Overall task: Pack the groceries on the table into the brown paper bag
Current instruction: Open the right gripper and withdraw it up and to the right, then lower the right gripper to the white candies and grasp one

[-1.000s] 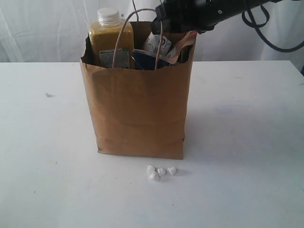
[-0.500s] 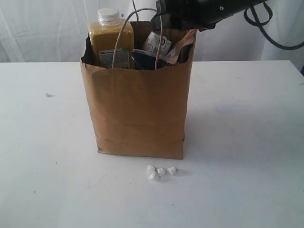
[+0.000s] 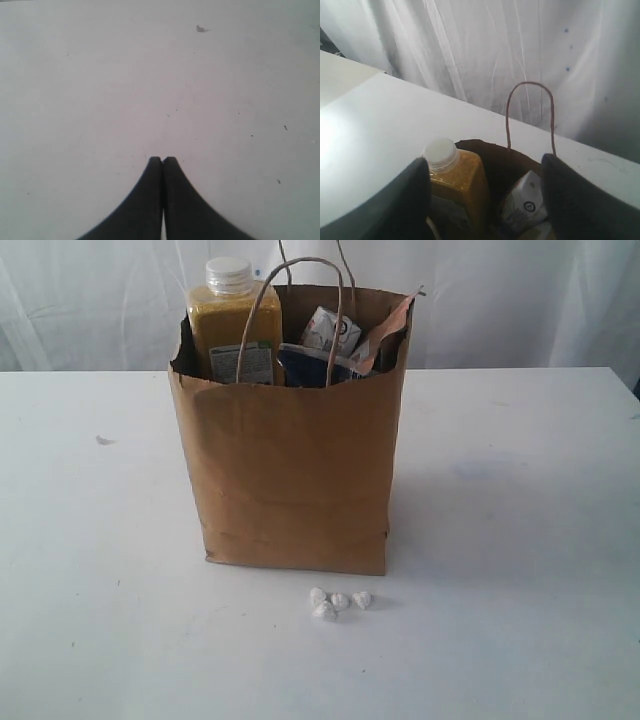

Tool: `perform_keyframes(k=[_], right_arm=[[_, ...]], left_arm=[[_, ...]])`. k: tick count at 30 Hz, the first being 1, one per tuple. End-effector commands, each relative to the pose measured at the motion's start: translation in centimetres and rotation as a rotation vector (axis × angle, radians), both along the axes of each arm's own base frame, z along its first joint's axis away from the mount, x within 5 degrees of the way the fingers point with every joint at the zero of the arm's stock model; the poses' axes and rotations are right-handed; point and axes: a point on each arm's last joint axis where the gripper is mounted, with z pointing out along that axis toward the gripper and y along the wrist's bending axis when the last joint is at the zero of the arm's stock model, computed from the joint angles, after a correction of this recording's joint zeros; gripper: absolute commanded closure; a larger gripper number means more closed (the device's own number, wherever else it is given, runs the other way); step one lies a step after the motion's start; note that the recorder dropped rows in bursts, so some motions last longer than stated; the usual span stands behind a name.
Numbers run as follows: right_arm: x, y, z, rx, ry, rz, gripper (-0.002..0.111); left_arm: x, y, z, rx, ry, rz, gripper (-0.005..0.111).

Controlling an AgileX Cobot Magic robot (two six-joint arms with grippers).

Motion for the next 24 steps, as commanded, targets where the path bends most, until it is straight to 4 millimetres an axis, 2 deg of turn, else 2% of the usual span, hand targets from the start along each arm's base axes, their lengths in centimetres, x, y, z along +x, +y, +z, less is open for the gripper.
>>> perform_keyframes(k=[1, 6, 10, 12, 18, 24], right_arm=[[-3.1, -1.6, 2.0, -0.130, -0.095, -0.008, 0.055], [-4.6, -4.8, 1.6, -0.416, -0.046, -0.190, 0.066], [-5.0, -7.6, -0.2, -0.655, 0.168, -0.384, 0.073], [-5.1, -8.2, -0.9, -0.705, 0.254, -0.433, 0.073], [-4.7, -7.6, -3.0, -0.681, 0.345, -0.406, 0.073], [-4.9, -6.8, -7.5, -0.677, 0.509, -0.315, 0.073]], left_arm=[[0.0, -0.1, 0.0, -0.017, -0.010, -0.005, 0.107], [0.0, -0.1, 0.0, -0.017, -0.010, -0.005, 0.107], [0.0, -0.1, 0.0, -0.017, -0.010, -0.005, 0.107], [0.0, -0.1, 0.0, -0.017, -0.010, -0.005, 0.107], [0.0, -0.1, 0.0, -0.017, -0.010, -0.005, 0.107], [0.0, -0.1, 0.0, -0.017, -0.010, -0.005, 0.107]])
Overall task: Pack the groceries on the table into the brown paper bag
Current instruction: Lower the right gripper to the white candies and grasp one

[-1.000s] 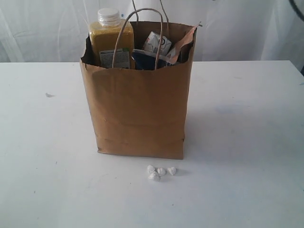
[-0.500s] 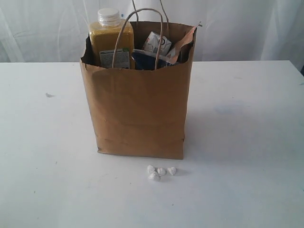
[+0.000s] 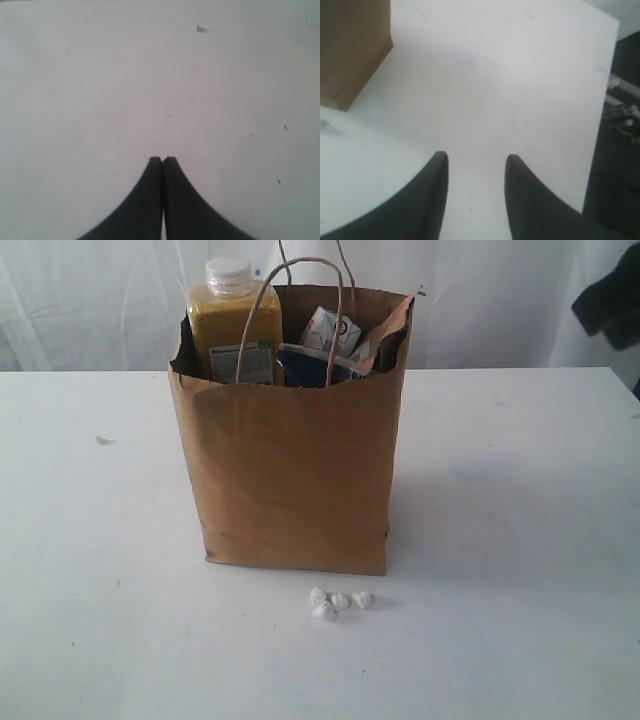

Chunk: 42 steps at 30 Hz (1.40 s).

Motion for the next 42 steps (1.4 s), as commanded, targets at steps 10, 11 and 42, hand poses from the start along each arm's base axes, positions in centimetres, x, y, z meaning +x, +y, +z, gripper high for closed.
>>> perform_keyframes(k=[10, 11, 42], right_arm=[[-1.4, 2.1, -11.2, 0.111, 0.306, 0.134, 0.108], [-1.5, 2.5, -11.8, 0.131, 0.305, 0.161, 0.108], [-1.6, 9.9, -25.4, 0.232, 0.142, 0.457, 0.080]], left_arm=[[0.0, -0.1, 0.0, -0.017, -0.008, -0.005, 0.107], [0.0, -0.1, 0.0, -0.017, -0.008, -0.005, 0.107], [0.0, -0.1, 0.0, -0.017, -0.008, -0.005, 0.107]])
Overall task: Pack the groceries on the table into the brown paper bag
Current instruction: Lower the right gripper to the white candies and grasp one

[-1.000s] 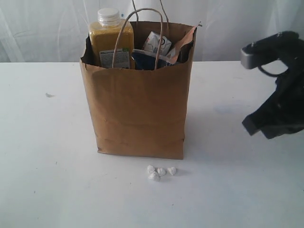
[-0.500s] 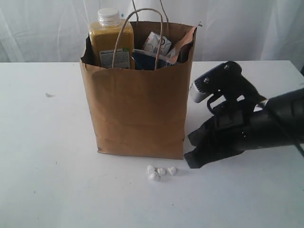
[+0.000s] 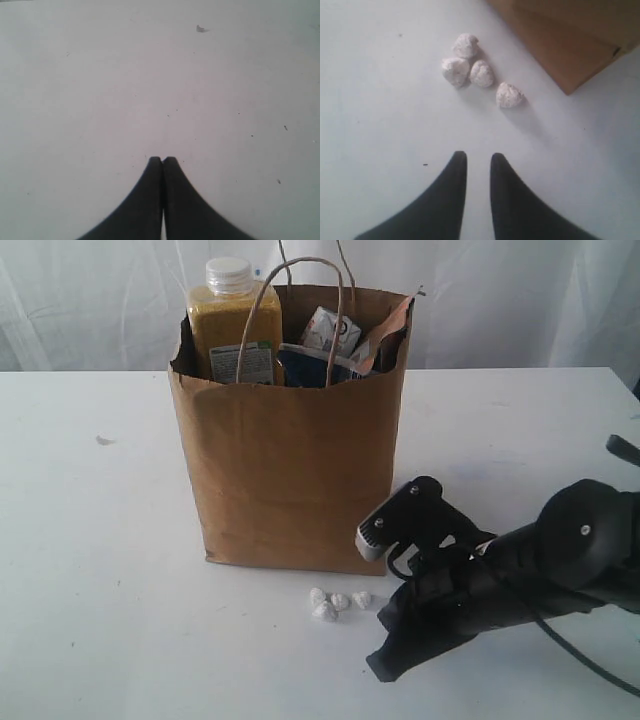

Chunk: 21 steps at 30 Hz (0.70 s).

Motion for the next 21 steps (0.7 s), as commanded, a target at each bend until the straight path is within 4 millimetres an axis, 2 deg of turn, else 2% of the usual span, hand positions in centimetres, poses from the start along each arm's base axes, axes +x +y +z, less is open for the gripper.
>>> perform_keyframes(k=[1, 5, 21], right_arm=[[0.9, 0.5, -0.3, 0.006, -0.018, -0.030, 0.077], [1.8, 1.1, -0.7, 0.026, 0.007, -0.065, 0.070], [4.2, 2.6, -2.9, 0.008, 0.036, -0.113, 0.070]], left_arm=[[0.0, -0.1, 0.0, -0.017, -0.008, -0.005, 0.107], [0.0, -0.1, 0.0, -0.017, -0.008, -0.005, 0.107], [0.0, -0.1, 0.0, -0.017, -0.008, -0.002, 0.107]])
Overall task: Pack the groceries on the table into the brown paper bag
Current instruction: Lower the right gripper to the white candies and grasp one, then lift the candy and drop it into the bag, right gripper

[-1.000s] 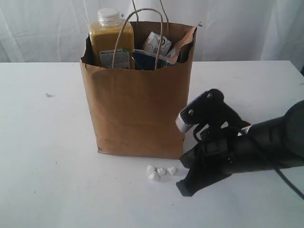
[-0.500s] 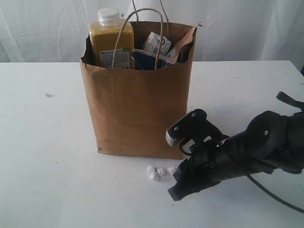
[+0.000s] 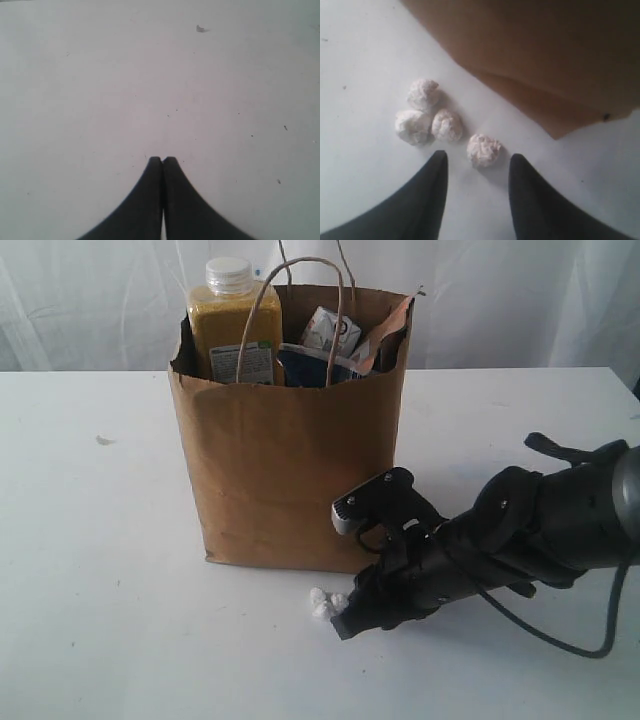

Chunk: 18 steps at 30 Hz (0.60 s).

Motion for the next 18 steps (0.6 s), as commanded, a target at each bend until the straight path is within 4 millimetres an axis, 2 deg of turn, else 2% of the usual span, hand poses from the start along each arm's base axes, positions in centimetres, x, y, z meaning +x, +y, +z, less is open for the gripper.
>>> perform_keyframes(k=[1, 10, 17, 18], right_arm=[[0.52, 0.38, -0.39, -0.006, -0.008, 0.000, 0.070], [0.86, 0.52, -0.80, -0.014, -0.009, -0.006, 0.072], [0.81, 0.54, -0.96, -0.013, 0.003, -0.010, 0.100], [0.71, 0.57, -0.98, -0.011, 0.014, -0.006, 0.107]], left_arm=[[0.00, -0.06, -0.02, -0.017, -0.008, -0.002, 0.107], [0.00, -0.06, -0.02, -0.017, -0.008, -0.002, 0.107], [0.00, -0.06, -0.02, -0.017, -0.008, -0.002, 0.107], [0.00, -0.06, -0.02, -0.017, -0.008, -0.002, 0.107]])
